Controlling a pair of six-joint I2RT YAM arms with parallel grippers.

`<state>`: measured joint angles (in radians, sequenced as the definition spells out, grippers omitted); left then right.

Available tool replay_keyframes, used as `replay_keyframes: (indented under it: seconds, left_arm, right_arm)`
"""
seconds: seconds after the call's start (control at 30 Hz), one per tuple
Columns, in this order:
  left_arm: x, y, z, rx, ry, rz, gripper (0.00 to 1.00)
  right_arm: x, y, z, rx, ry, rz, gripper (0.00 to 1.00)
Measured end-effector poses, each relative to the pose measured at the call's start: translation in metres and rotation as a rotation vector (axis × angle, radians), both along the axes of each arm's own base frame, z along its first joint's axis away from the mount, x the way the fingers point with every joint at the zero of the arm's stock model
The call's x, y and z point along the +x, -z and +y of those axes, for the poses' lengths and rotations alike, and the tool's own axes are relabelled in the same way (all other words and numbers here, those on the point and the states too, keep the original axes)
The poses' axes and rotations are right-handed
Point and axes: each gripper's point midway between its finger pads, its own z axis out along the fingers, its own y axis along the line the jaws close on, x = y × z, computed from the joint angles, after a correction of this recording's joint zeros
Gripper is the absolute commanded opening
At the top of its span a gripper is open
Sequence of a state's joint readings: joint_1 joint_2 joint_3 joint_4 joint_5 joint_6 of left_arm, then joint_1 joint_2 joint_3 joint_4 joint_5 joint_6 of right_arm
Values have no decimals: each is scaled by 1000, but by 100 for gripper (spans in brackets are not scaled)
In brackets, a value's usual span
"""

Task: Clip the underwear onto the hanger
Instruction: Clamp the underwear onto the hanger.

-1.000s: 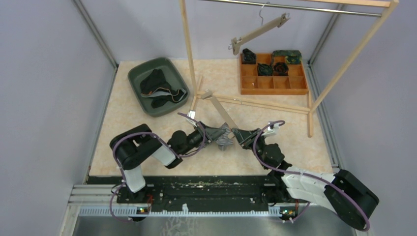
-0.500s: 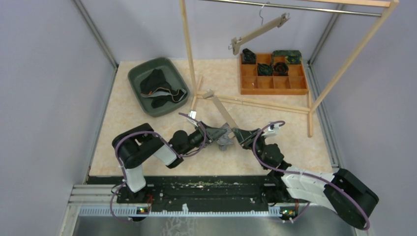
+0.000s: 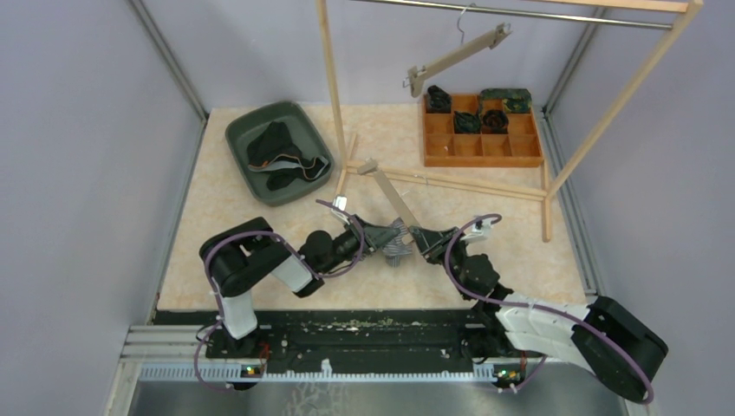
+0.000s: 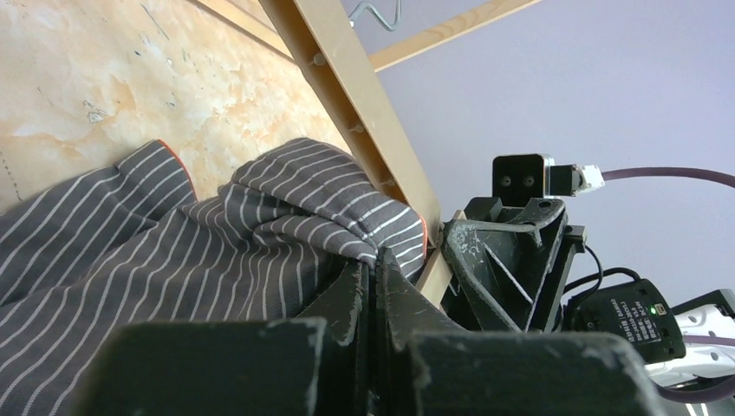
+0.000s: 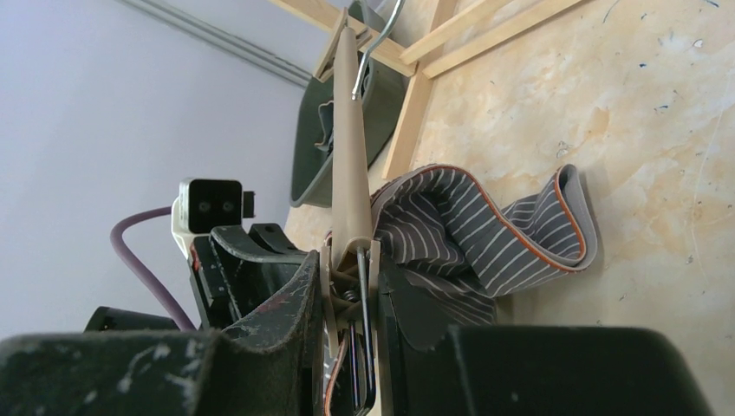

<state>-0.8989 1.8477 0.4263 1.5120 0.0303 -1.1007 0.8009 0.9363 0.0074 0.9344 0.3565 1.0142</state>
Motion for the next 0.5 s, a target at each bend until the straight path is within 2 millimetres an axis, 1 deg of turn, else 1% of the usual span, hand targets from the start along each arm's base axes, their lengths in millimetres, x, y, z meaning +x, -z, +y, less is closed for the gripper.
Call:
replay_keyframes:
  seconds: [0.2,0.5]
  left_arm:
    - [0,2,0,3,-7,3,0]
    - [2,2,0,2,-22,3,0]
  right_arm:
    - [-1,1,1,0,11,5,0]
    - [0,10,1,-3,40,35,0]
